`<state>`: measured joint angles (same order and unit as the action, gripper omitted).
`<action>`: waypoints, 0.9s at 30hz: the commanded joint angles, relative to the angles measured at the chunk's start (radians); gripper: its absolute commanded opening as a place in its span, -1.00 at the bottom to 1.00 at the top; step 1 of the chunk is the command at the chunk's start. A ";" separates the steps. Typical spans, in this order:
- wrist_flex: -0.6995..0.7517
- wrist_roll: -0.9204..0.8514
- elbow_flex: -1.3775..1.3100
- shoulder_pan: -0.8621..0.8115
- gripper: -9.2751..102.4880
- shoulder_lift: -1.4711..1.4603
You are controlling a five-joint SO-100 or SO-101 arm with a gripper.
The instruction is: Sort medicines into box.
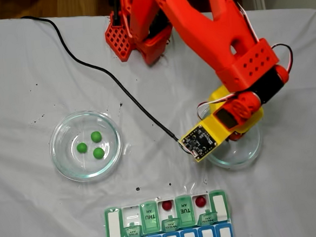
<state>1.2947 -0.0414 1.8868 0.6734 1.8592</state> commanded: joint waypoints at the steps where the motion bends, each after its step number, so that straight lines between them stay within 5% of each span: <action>1: 0.012 -0.028 0.000 0.046 -0.41 0.041; 27: 0.181 -0.121 -0.034 0.101 -0.55 -0.066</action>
<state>1.4450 -0.1473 1.8454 0.7409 1.7917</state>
